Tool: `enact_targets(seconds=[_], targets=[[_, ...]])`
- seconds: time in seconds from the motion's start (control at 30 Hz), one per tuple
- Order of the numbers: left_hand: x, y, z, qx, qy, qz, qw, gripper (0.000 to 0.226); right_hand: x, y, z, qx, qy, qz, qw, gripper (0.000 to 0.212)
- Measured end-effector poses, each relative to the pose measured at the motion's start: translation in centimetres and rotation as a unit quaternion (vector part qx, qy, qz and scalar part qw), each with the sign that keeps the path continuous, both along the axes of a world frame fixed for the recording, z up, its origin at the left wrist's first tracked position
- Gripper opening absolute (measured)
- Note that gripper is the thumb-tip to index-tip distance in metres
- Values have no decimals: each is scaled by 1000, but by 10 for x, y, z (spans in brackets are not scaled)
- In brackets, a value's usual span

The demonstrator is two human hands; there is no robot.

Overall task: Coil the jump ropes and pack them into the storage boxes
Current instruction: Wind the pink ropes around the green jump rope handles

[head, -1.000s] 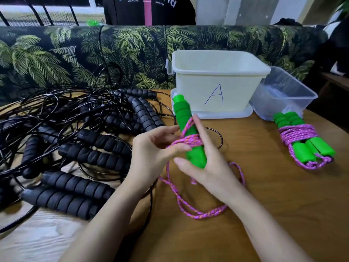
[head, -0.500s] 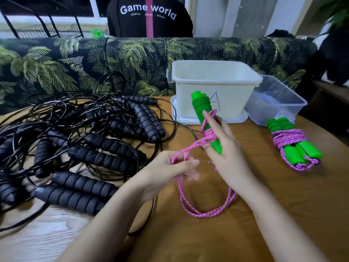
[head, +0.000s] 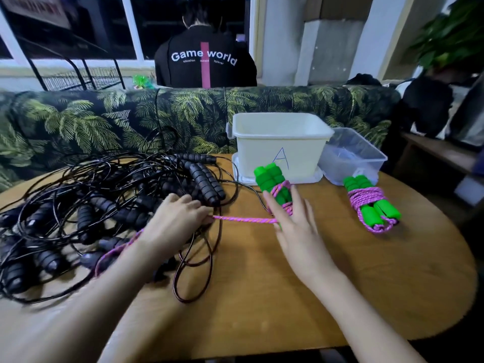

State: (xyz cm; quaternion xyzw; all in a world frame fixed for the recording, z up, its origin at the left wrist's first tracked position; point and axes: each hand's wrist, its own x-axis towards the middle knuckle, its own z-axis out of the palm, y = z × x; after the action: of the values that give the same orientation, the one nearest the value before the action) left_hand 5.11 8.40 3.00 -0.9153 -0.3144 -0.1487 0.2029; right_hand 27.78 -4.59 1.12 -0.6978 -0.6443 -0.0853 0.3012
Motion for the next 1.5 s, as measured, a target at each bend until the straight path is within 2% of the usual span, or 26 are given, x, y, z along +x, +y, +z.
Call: enact_targets(seconds=[0.07,0.13,0.23,0.37,0.43,0.57,0.67,0.7,0.77,0.83,0.9,0.97,1.0,1.1,1.17,1.23,1.3,1.37,1.43,1.5], targets=[[16,-4,-24,-20,-44,30,998,30,-8,3,-1,-6,62,23,998,77],[35,-23,-34,-110,-132,-28,985,48,-10,7,0,-28,143,34,989,76],[56,-57,-27,-301,-208,-96,926,64,-6,13,0,-29,225,61,972,80],[64,-50,-22,-354,-387,-134,841,44,2,12,1,-43,343,112,932,73],[67,-34,-19,-372,-446,-138,802,33,2,12,3,-50,422,153,892,69],[77,-11,-21,-392,-521,-70,755,43,-7,18,9,-26,533,199,822,63],[83,-3,-25,-411,-520,-3,749,68,-11,26,10,2,587,224,778,64],[85,-2,-23,-452,-515,-6,728,70,-12,28,8,5,607,237,758,64],[87,-4,-19,-549,-511,-67,658,51,-14,30,4,-6,631,263,730,64],[86,-9,-18,-599,-524,-95,598,40,-17,31,-3,-19,622,274,733,62],[85,-13,-23,-610,-552,-83,563,37,-16,33,-14,-14,562,252,788,57],[84,-15,-27,-592,-571,-69,564,33,-11,36,-17,-1,468,189,863,55],[83,-15,-29,-576,-571,-68,581,29,-8,38,-13,5,453,158,877,58],[83,-17,-30,-530,-538,-93,649,19,2,50,9,4,544,119,830,67],[84,-20,-29,-521,-517,-112,670,20,7,61,24,-34,562,115,819,68],[84,-22,-30,-518,-518,-131,668,24,3,68,32,-63,601,148,783,50],[80,-22,-31,-514,-533,-139,657,30,-4,70,36,-66,668,183,719,35],[77,-21,-31,-514,-544,-148,647,34,-7,71,36,-62,724,196,658,31],[76,-20,-31,-516,-546,-159,641,36,-8,72,37,-58,754,195,624,32],[77,-21,-31,-521,-544,-165,637,36,-8,74,37,-59,759,190,620,33]])
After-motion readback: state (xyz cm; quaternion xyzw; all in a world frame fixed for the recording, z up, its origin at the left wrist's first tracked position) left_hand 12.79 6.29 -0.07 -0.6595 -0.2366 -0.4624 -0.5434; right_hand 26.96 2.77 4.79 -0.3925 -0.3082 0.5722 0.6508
